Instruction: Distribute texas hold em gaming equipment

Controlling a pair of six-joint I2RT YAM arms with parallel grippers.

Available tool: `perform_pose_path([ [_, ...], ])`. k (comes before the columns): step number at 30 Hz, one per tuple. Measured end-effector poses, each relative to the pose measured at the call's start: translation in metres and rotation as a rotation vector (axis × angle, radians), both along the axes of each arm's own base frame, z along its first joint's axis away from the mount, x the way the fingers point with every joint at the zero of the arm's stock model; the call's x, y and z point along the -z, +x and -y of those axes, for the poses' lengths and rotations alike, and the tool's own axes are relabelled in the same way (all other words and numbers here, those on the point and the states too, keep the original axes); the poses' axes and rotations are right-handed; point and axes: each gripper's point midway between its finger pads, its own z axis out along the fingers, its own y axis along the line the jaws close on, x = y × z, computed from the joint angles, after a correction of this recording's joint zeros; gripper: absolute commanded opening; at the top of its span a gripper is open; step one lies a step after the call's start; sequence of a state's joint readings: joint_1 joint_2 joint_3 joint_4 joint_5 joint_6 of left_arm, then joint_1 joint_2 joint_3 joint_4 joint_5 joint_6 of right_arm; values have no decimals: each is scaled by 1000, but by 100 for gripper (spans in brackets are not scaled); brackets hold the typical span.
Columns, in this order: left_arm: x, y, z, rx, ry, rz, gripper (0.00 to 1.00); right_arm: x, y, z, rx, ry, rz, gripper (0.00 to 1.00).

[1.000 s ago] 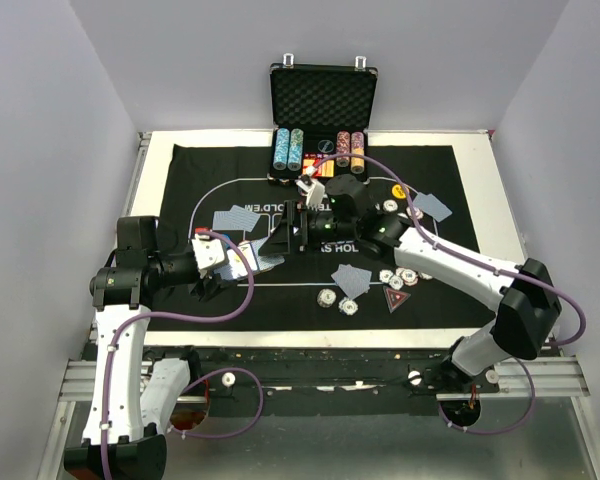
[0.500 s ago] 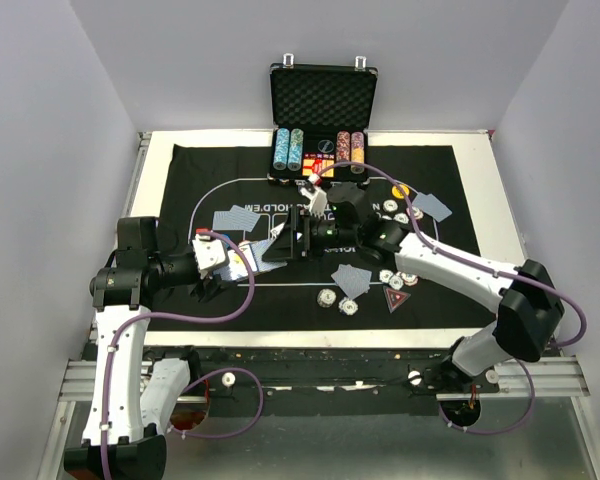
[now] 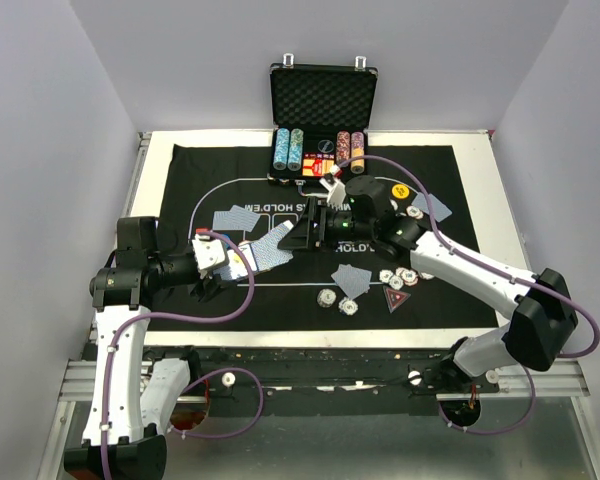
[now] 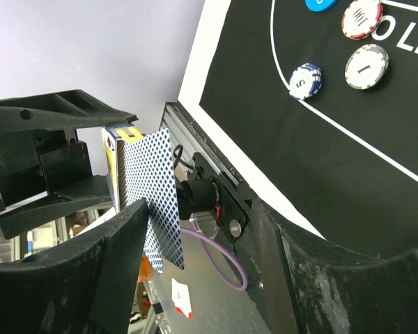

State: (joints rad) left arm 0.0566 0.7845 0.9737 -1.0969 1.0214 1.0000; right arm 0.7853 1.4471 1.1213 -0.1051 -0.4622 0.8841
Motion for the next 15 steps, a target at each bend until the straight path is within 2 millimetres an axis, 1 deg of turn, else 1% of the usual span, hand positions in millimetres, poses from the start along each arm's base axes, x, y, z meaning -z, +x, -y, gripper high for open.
perform_pose_path([
  [6,0,0,0,-1,-1,-1,37,-2,-1,1,3,3,-4,62],
  [15,-1,1,0,-1,-1,5,37,-10,0,5,15,7,16,53],
])
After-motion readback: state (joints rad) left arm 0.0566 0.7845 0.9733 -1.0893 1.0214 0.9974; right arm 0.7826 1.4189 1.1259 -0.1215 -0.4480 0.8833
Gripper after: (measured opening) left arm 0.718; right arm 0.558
